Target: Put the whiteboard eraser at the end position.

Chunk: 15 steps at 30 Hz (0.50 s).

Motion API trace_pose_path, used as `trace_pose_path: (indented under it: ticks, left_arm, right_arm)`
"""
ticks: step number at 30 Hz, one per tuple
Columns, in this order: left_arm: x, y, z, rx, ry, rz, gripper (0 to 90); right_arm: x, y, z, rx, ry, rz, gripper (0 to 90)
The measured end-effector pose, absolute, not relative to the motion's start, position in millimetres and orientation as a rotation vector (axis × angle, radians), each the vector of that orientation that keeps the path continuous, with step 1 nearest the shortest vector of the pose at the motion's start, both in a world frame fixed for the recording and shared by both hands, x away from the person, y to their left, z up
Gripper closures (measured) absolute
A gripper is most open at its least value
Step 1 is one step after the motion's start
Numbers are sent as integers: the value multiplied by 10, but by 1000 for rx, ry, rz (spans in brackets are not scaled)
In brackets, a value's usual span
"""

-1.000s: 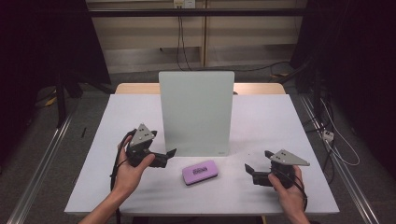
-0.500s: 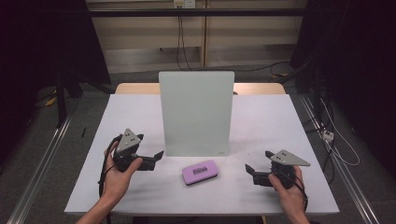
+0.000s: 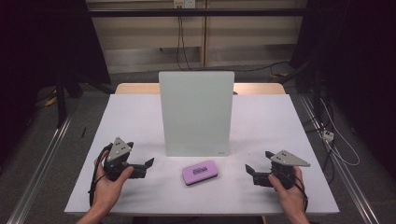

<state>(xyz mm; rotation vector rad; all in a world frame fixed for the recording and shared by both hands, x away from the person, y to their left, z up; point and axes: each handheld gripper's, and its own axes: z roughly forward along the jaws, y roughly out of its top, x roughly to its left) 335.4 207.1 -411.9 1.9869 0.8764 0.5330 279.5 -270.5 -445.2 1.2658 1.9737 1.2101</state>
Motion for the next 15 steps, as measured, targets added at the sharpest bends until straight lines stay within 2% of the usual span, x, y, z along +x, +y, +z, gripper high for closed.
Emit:
trace_pose_path:
  ticks: [15]
  left_arm:
    - [3214, 2118, -4246, 1937, 886, 547, 54]
  right_arm:
    - [2764, -2744, -4449, 1274, 1962, 1207, 77]
